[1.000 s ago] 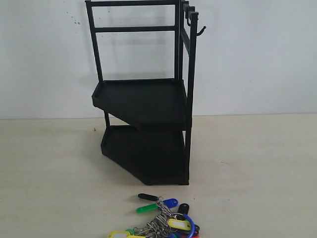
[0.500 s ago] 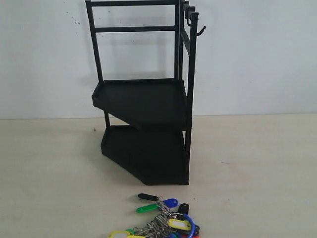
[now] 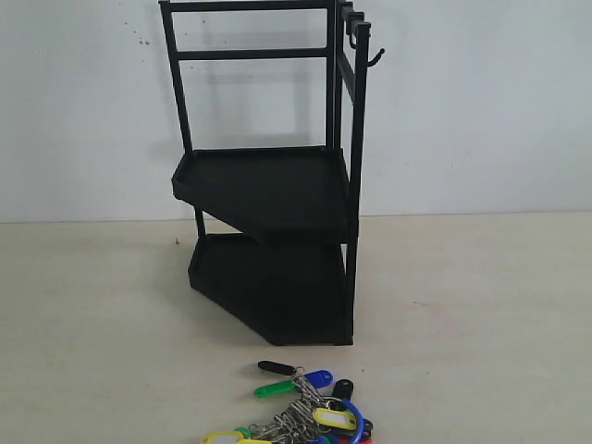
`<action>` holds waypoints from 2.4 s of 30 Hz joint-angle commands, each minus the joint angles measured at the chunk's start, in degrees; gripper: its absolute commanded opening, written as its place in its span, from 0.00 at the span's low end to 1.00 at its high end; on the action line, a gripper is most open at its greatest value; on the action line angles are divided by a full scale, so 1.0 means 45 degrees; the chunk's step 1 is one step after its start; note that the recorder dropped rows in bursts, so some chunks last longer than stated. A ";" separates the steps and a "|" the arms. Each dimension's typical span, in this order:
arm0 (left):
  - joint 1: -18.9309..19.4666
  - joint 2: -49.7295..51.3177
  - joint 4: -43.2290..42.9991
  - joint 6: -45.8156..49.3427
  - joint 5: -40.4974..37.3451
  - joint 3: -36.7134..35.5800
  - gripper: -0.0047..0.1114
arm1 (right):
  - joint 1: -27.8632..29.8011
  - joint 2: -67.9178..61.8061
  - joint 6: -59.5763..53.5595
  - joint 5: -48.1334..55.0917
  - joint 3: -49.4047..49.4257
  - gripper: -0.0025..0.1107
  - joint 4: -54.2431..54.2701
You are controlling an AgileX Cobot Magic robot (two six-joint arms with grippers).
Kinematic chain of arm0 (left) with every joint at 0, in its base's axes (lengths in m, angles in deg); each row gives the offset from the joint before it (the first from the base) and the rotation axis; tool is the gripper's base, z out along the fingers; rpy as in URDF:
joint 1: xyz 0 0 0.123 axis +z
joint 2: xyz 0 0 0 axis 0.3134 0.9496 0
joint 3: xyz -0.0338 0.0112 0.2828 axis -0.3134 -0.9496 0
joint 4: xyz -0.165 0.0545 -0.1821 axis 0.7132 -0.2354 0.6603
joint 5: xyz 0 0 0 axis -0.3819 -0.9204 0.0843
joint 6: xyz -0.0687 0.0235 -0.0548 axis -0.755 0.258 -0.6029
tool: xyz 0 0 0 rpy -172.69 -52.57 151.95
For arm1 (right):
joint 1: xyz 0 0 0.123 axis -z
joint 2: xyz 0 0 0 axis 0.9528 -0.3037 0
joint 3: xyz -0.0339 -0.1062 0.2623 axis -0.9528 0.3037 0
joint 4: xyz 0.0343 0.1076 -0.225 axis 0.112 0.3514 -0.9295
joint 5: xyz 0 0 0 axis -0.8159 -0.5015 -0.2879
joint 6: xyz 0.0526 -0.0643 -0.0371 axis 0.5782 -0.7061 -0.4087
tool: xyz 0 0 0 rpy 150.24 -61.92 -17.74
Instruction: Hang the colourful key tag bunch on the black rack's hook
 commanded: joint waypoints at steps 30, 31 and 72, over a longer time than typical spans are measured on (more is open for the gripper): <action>0.0031 -0.0026 -0.0063 0.0044 0.0100 -0.0035 0.08 | -0.2440 -1.1685 -1.1820 -0.1395 0.2871 0.46 1.3025; 0.0031 -0.0026 -0.0063 0.0044 0.0100 -0.0035 0.08 | -0.2709 -1.2014 -1.1794 -0.1988 0.2871 0.46 1.3265; 0.0031 -0.0026 -0.0063 0.0044 0.0100 -0.0035 0.08 | -0.4179 -1.4923 -1.5393 -0.4135 0.2504 0.46 2.0123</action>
